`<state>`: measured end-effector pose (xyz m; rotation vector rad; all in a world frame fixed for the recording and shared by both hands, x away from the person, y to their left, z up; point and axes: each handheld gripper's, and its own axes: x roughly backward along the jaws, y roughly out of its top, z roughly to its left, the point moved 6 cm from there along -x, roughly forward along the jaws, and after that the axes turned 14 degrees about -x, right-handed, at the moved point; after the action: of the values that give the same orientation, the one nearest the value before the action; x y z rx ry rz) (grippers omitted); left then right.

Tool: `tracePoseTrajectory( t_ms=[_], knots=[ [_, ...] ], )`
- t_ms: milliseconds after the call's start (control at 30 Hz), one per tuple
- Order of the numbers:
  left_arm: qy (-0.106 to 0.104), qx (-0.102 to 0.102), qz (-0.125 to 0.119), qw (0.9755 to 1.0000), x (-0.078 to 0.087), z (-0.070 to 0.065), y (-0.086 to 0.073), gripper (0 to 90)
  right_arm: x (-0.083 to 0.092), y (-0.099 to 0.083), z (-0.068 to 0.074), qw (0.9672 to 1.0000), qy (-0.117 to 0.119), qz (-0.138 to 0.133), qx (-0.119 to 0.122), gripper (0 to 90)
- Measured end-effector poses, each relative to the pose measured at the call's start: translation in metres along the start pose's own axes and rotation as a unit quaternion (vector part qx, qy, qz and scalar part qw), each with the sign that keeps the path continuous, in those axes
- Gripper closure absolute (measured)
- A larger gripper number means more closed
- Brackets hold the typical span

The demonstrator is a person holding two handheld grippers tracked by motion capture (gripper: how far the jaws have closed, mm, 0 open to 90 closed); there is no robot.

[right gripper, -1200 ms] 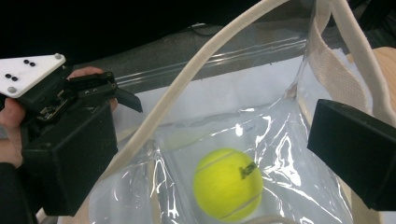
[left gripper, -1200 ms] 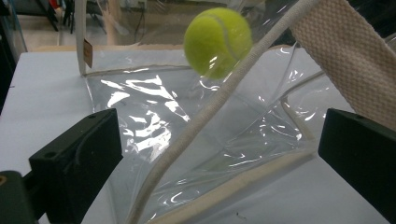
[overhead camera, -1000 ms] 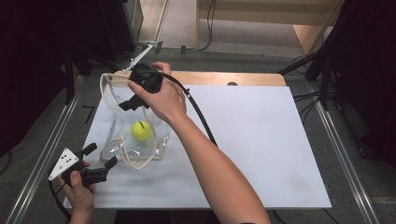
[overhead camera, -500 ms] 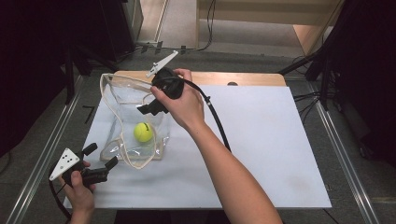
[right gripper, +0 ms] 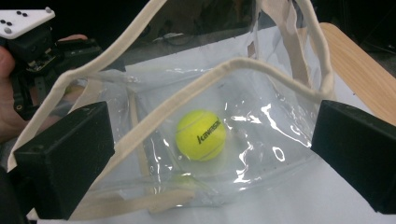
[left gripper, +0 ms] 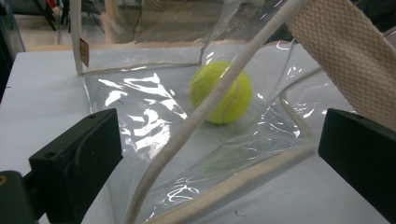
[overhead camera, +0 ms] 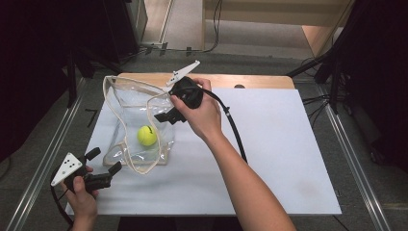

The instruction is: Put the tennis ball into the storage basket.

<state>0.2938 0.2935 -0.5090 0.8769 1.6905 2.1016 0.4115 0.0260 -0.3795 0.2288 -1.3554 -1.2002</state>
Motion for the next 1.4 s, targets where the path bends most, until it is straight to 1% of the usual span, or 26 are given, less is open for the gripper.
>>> tracePoseTrajectory(
  t_ms=[200, 233, 300, 433, 633, 667, 767, 833, 900, 967, 1100, 1367, 1400],
  knots=[
    [0.001, 0.000, 0.001, 1.0000, 0.001, 0.001, 0.000, 0.0, 0.001, -0.015, -0.004, 1.0000, 0.002, 0.001, -0.009, 0.0],
    [0.001, 0.000, 0.001, 1.0000, 0.001, 0.001, 0.000, 0.0, 0.001, -0.018, -0.004, 0.9999, 0.000, 0.003, -0.013, 0.0],
    [0.001, 0.000, 0.001, 1.0000, 0.001, 0.001, 0.000, 0.0, 0.002, -0.023, -0.007, 0.9999, 0.002, 0.003, -0.011, 0.0],
    [0.001, 0.001, -0.001, 1.0000, 0.001, 0.001, 0.000, 0.0, 0.005, -0.033, -0.011, 0.9998, -0.004, 0.000, -0.018, 0.0],
    [0.001, 0.000, -0.001, 1.0000, 0.001, 0.001, 0.000, 0.0, 0.009, -0.048, -0.017, 0.9995, -0.005, -0.003, -0.031, 0.0],
    [0.001, 0.001, -0.001, 1.0000, 0.001, 0.000, 0.000, 0.0, 0.010, -0.050, -0.018, 0.9996, -0.006, -0.005, -0.028, 0.0],
    [0.001, 0.000, 0.000, 1.0000, 0.001, 0.000, 0.000, 0.0, 0.011, -0.058, -0.021, 0.9993, -0.010, -0.007, -0.034, 0.0],
    [0.001, -0.001, 0.000, 1.0000, 0.001, 0.000, 0.000, 0.0, 0.012, -0.063, -0.022, 0.9992, -0.009, -0.007, -0.039, 0.0],
    [0.001, 0.000, 0.000, 1.0000, 0.001, 0.000, 0.000, 0.0, 0.014, -0.067, -0.025, 0.9991, -0.015, -0.009, -0.039, 0.0],
    [0.001, -0.001, 0.000, 1.0000, 0.001, 0.000, 0.000, 0.0, 0.016, -0.072, -0.026, 0.9990, -0.013, -0.012, -0.040, 0.0],
    [0.001, -0.001, 0.000, 1.0000, 0.001, 0.000, 0.000, 0.0, 0.019, -0.083, -0.030, 0.9988, -0.019, -0.017, -0.042, 0.0],
    [0.001, 0.000, 0.001, 1.0000, 0.001, -0.001, 0.000, 0.0, 0.027, -0.110, -0.041, 0.9975, -0.028, -0.030, -0.057, 0.0],
    [0.001, -0.001, 0.001, 1.0000, 0.001, -0.001, 0.000, 0.0, 0.027, -0.113, -0.042, 0.9971, -0.028, -0.031, -0.063, 0.0]
  ],
)
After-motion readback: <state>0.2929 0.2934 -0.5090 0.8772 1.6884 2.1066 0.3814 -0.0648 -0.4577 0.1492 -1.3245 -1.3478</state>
